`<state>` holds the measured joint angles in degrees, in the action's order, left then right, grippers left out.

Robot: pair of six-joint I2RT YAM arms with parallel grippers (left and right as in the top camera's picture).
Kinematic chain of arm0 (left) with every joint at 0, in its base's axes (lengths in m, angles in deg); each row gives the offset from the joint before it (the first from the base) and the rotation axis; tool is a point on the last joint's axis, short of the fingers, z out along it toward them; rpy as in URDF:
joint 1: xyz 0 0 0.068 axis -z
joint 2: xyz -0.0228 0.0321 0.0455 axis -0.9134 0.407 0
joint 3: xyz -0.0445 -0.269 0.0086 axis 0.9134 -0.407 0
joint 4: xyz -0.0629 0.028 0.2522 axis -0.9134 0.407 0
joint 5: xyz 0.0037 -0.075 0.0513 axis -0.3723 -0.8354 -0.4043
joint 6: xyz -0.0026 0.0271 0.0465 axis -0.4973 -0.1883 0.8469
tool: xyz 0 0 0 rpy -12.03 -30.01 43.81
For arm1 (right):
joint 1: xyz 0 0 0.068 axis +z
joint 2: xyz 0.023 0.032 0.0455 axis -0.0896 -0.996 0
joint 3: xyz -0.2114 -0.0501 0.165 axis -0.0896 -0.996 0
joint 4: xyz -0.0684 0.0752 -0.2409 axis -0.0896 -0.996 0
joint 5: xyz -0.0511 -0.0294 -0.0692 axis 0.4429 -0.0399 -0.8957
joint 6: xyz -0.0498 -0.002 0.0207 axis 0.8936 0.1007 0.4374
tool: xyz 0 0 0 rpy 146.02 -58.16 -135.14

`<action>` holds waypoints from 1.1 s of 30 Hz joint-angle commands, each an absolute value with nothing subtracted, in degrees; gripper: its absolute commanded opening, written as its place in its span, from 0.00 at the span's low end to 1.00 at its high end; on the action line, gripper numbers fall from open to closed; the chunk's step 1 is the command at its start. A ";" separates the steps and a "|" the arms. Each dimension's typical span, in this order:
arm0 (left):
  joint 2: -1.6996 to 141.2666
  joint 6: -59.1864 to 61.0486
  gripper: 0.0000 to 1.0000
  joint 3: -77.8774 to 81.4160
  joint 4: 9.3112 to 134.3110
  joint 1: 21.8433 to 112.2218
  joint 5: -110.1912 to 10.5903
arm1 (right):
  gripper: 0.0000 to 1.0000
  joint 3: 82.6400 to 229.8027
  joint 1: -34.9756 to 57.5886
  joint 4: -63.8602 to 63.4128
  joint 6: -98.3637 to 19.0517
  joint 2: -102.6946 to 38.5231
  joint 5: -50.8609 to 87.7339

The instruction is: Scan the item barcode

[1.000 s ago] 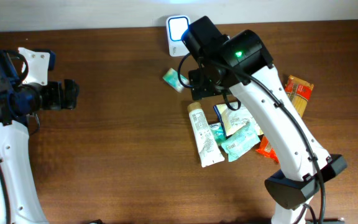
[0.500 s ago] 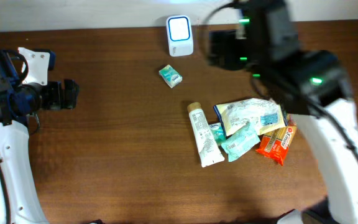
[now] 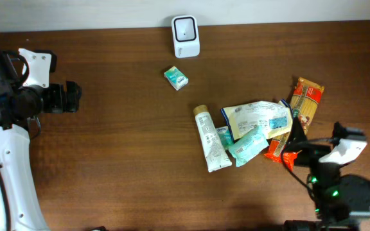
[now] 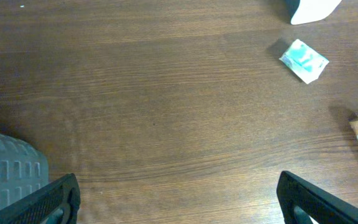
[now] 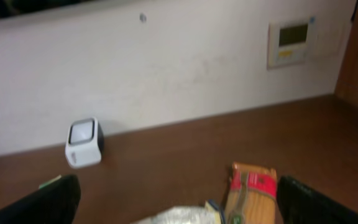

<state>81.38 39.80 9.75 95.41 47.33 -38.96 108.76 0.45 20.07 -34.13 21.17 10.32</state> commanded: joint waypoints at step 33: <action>77.25 40.52 0.99 1.53 87.38 48.53 -39.20 | 0.99 82.66 -0.09 28.07 -33.69 38.50 9.75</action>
<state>80.64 39.80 7.80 92.52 47.46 -38.02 83.38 0.35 27.90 -34.13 37.85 10.29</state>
